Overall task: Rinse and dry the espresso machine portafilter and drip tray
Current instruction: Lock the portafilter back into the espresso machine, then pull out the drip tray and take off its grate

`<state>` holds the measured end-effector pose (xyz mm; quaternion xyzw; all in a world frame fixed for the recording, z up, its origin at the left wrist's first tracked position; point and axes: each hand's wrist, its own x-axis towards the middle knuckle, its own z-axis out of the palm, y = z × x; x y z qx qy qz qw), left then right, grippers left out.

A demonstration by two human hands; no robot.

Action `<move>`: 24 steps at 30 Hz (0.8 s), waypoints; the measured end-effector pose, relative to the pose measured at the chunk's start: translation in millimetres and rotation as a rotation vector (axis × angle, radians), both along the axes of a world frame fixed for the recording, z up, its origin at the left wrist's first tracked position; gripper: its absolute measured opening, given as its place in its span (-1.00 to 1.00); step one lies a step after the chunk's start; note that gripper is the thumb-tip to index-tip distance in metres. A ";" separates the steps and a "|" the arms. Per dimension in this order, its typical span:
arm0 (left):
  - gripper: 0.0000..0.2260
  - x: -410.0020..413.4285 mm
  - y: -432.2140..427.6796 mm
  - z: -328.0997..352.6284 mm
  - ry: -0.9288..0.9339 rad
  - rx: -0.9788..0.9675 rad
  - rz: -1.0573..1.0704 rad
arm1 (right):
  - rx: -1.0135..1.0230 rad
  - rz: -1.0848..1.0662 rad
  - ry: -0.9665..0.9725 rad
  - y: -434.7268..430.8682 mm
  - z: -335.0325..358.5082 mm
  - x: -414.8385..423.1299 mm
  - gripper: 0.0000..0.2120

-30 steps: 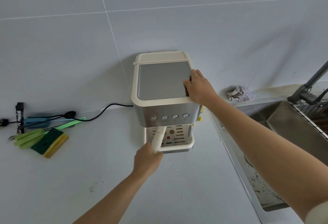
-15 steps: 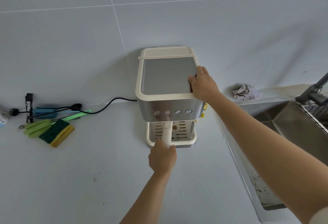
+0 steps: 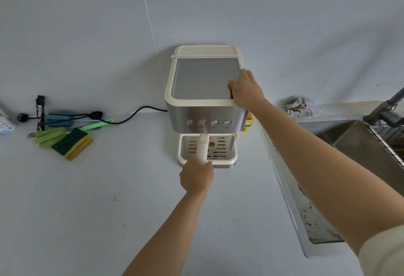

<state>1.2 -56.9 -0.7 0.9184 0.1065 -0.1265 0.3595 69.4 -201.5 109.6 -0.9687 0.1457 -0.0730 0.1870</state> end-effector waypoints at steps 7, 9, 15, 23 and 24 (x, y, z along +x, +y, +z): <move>-0.68 4.0 2.1 1.8 0.069 -0.090 0.010 | 0.234 -0.068 -0.130 0.3 1.0 -1.5 -0.84; -0.66 5.8 3.5 2.8 0.097 -0.162 0.024 | 0.449 -0.153 -0.230 1.0 -1.1 -1.8 -0.83; -0.66 8.8 13.2 6.1 0.141 -0.435 -0.043 | 0.858 -0.259 -0.439 0.5 -9.7 -15.8 -0.84; -0.74 31.9 57.6 -26.6 0.032 -0.430 -0.003 | 1.004 -0.540 -0.117 -39.6 -92.1 -57.4 -0.64; -0.72 36.6 61.8 -35.5 -0.003 -0.324 -0.026 | 0.965 -0.539 -0.046 -41.5 -106.0 -64.3 -0.62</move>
